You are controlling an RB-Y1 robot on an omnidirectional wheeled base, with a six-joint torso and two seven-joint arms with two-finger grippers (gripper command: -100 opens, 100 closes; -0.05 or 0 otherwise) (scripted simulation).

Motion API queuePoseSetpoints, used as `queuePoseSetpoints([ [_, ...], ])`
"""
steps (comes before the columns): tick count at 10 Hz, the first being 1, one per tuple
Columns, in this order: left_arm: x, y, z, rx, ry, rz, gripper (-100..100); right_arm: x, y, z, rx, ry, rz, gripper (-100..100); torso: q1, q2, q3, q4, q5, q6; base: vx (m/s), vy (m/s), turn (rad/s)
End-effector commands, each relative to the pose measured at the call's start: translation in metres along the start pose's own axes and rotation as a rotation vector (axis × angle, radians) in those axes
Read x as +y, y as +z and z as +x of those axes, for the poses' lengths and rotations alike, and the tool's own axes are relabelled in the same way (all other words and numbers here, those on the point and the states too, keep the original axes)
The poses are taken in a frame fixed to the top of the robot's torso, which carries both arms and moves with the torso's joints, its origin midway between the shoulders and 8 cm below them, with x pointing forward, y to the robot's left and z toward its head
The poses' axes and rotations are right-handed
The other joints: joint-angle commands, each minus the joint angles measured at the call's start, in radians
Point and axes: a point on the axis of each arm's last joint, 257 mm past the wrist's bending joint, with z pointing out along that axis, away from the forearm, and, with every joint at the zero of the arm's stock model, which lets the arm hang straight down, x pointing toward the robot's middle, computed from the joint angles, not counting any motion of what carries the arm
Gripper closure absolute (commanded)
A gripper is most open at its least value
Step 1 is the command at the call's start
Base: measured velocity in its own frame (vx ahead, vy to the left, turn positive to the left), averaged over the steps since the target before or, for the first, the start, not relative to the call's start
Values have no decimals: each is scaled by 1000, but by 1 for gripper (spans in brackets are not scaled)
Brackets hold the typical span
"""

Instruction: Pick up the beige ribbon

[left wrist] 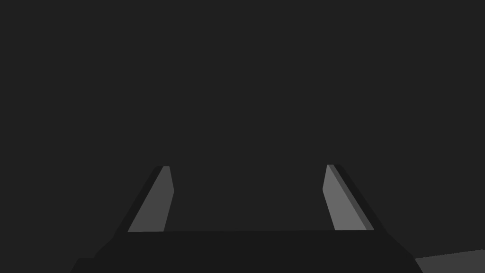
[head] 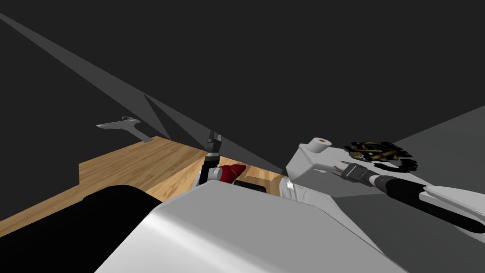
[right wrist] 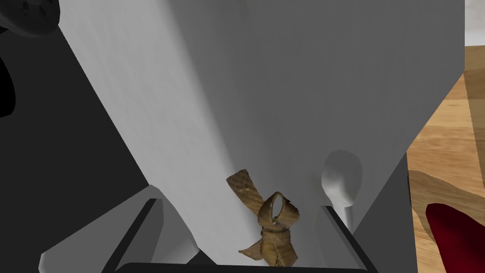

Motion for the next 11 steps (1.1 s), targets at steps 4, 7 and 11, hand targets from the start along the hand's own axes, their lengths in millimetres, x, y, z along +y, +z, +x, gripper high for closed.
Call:
queuePoseSetpoints([
  [4, 0, 0, 0, 0, 0, 0, 0, 4, 0, 0, -2, 1, -8, 100, -4, -6, -3, 0, 0, -2, -4, 3, -5],
  [7, 0, 0, 0, 0, 0, 0, 0, 5, -3, -4, -8, -7, -3, 100, -5, -8, -4, -1, 0, -3, 20, -5, -40],
  [11, 0, 0, 0, 0, 0, 0, 0, 17, -11, -14, -31, -26, -14, 100, -7, -14, -8, -2, -1, -2, 93, -26, -107],
])
